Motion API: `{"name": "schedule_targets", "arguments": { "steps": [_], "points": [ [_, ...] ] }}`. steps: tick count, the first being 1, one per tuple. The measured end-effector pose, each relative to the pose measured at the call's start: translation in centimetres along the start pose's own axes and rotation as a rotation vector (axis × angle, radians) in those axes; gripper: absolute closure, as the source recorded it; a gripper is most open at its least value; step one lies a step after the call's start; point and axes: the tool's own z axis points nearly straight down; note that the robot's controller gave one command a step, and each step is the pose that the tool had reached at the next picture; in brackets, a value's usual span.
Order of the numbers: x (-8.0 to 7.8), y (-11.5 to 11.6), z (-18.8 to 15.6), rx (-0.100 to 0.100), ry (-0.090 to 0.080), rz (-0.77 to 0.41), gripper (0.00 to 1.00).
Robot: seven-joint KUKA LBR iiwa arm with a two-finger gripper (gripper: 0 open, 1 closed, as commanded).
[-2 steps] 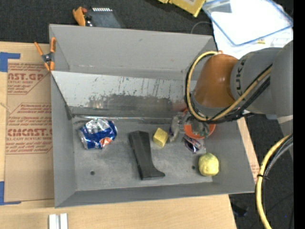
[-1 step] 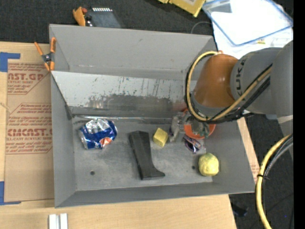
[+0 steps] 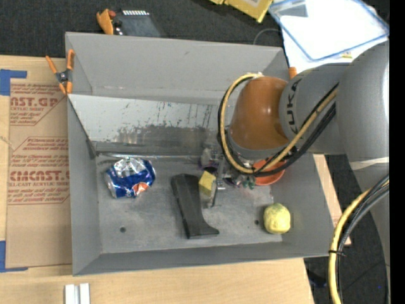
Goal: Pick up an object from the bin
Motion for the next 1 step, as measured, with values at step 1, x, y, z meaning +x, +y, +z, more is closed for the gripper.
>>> {"name": "schedule_targets", "arguments": {
  "steps": [1],
  "points": [
    [-0.14, -0.24, -0.10, 0.001, -0.004, 0.004, 1.00]
  ]
}}
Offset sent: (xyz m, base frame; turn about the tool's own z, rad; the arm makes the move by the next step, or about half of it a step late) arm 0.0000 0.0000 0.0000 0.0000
